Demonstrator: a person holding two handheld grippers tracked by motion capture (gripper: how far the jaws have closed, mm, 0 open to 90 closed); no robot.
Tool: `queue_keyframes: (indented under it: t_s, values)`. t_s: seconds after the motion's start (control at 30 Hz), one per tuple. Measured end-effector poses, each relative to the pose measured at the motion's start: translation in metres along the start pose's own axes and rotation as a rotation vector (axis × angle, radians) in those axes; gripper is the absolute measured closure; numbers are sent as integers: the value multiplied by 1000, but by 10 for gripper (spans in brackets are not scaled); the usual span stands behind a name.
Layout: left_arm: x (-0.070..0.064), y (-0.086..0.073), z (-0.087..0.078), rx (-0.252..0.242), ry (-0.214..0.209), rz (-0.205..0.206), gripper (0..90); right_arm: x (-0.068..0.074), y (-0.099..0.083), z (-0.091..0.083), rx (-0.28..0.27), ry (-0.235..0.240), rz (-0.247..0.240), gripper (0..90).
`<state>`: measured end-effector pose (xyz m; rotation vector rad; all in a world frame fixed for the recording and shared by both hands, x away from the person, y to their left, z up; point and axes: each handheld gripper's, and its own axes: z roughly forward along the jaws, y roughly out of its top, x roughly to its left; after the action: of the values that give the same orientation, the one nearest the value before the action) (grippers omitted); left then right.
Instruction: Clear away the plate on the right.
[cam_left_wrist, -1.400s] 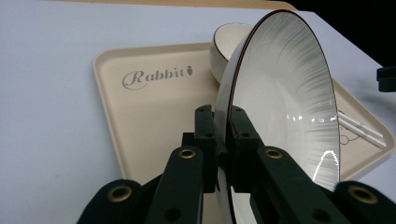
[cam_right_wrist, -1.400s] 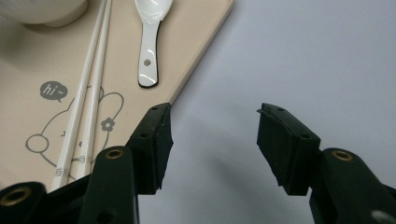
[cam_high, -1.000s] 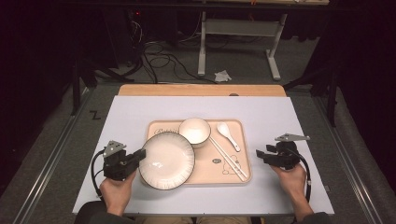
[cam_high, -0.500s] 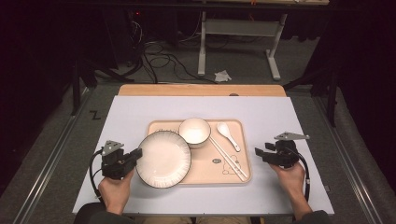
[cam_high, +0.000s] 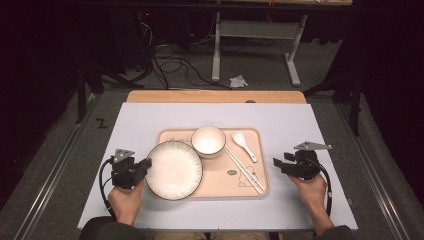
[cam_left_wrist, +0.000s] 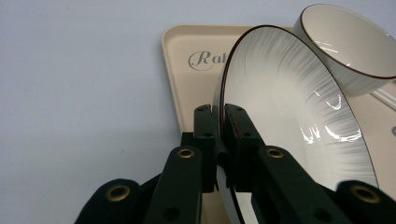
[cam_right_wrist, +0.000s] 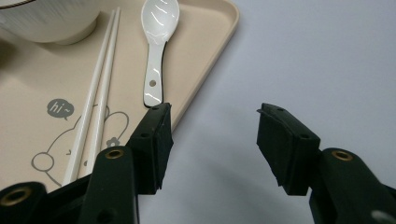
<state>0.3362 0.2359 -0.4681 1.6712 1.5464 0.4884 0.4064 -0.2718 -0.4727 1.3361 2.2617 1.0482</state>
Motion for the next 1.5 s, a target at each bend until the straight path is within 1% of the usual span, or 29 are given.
queue_keyframes:
  t_s: [0.1, 0.13, 0.2, 0.3, 0.37, 0.43, 0.5, 0.6, 0.67, 0.7, 0.8, 0.87, 0.9, 0.97, 1.1, 1.13, 1.23, 1.4, 1.43, 1.47, 1.5]
  values:
    - [1, 0, 6, 4, 0, -11, 838, 0, 0, 0, 1, 1, 1, 462]
    - [3, 1, 6, 4, -9, -17, 838, 0, 0, 0, 0, 2, 2, 462]
    - [3, 1, 7, 0, -10, -23, 840, 0, 0, 0, 1, 2, 3, 462]
    - [3, 1, 10, -9, -13, -19, 840, 0, 0, 0, 0, 2, 0, 462]
    - [4, 2, 13, -11, -9, -26, 839, 0, 0, 0, -3, 0, 1, 464]
    - [5, 2, 15, -6, -3, -21, 835, 1, 0, -2, -18, -4, -6, 467]
    - [6, 3, 20, -7, -2, -33, 831, 1, 0, -2, -29, -2, -4, 467]
    - [7, 4, 23, 5, 2, -34, 828, 0, -1, -2, -14, -6, -4, 466]
    - [7, 4, 26, 7, 6, -34, 824, 0, -1, -1, -14, -6, -6, 466]
    - [7, 4, 28, 12, 1, -40, 822, 0, -1, -2, -13, -6, -6, 467]
    - [7, 5, 32, 18, -1, -33, 818, 0, -1, -1, -5, -6, 1, 466]
    - [6, 5, 34, 24, 2, -24, 816, 0, -2, -2, -3, -8, -1, 466]
    - [5, 5, 35, 22, 1, -27, 814, 0, -2, -2, -3, -8, -2, 466]
    - [5, 5, 37, 26, -1, -22, 811, -1, -2, -2, -8, -10, -10, 466]
    - [4, 5, 42, 48, -7, -22, 802, -1, -2, -1, 4, -12, 1, 467]
    - [4, 5, 43, 55, -10, -14, 799, -1, -2, -1, 1, -17, 1, 468]
    - [2, 5, 47, 72, -19, -10, 791, -3, -3, -3, 5, -18, 15, 469]
    - [1, 5, 52, 81, -20, -1, 782, -4, -4, -4, 16, -21, 17, 468]
    - [0, 5, 53, 80, -27, 3, 779, -3, -5, -4, 17, -22, 18, 468]
    - [0, 5, 54, 88, -20, 6, 776, -3, -5, -4, 18, -23, 18, 467]
    - [0, 5, 54, 90, -23, 8, 773, -3, -5, -4, 22, -22, 15, 466]
